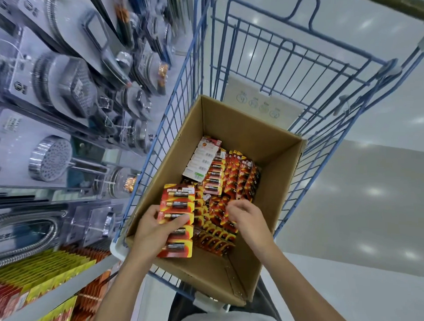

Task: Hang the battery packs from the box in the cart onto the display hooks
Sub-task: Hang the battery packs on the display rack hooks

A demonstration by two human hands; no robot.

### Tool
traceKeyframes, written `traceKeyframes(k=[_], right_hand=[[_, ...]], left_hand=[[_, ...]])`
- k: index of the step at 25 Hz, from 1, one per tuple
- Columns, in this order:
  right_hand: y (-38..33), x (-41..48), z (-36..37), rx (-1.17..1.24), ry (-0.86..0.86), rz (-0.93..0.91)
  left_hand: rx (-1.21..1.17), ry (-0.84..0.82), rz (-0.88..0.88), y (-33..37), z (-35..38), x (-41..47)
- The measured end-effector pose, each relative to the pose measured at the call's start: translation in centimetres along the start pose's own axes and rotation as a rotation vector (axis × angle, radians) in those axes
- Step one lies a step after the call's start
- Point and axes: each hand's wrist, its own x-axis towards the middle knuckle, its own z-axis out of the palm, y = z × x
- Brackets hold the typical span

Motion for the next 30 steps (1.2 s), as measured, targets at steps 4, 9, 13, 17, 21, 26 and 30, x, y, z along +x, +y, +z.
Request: traceKeyframes(k=[4,9,13,17,21,26,30], right_hand=[[1.1,7.8,5.0,-0.195,-0.074,0.1],[5.5,15.7,11.0,-0.295,-0.036,0.184],[7.8,18.4,13.4,-0.245,0.076,0.197],[7.6,18.2,12.5,-0.203,0.03,0.222],[4.7,14.6,8.2,-0.022,-0.109,0.379],[-0.9,2.7,1.7,0.207,-0.107,0.141],[-4.0,-7.6,-1.4,0.373,-0.2,-0.072]], left_hand=[[-0.141,0.003,0.115,-0.1,-2.6,-4.2],[-0.25,0.078,0.097,-2.1,-3.9,-5.2],[-0.266,0.107,0.051,-4.0,-4.7,-4.0],[-0.261,0.101,0.045,-5.2,-4.9,-4.0],[-0.309,0.055,0.07,-5.0,-4.9,-4.7],[-0.381,-0.077,0.182,-2.4,-5.7,-6.1],[-0.479,-0.195,0.272,0.4,-6.2,-8.1]])
